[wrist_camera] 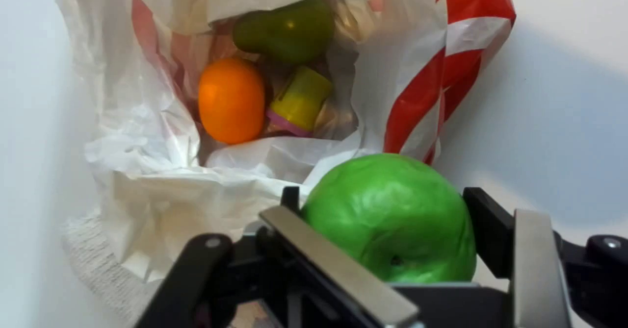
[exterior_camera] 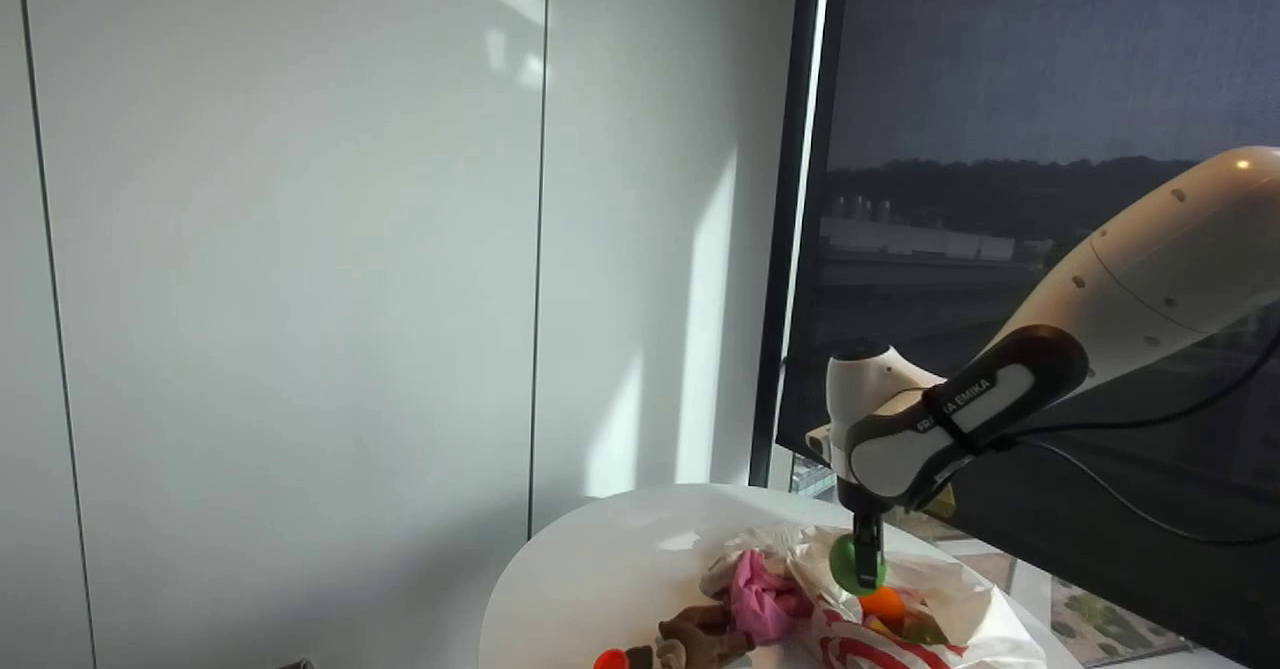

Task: Put the items, which are on the table, inside the plastic

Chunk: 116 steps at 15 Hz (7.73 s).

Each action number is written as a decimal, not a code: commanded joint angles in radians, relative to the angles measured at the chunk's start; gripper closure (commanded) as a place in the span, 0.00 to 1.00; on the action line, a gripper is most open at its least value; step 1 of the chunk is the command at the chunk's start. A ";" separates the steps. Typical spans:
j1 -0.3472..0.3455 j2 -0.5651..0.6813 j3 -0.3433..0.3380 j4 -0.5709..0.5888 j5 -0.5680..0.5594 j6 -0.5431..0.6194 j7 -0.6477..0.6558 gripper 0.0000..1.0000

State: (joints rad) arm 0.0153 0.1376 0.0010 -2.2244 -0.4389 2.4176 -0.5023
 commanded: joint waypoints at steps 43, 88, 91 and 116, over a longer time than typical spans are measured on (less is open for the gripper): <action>0.004 0.040 0.162 -0.084 0.311 0.141 -0.225 0.00; 0.097 0.085 0.052 0.148 0.037 0.079 0.182 0.83; 0.026 -0.063 0.090 0.061 0.216 0.140 0.073 0.83; -0.094 -0.084 -0.136 0.057 0.585 -0.213 -0.229 0.83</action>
State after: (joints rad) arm -0.0506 0.0054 -0.1429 -2.2249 0.1495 2.2277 -0.6844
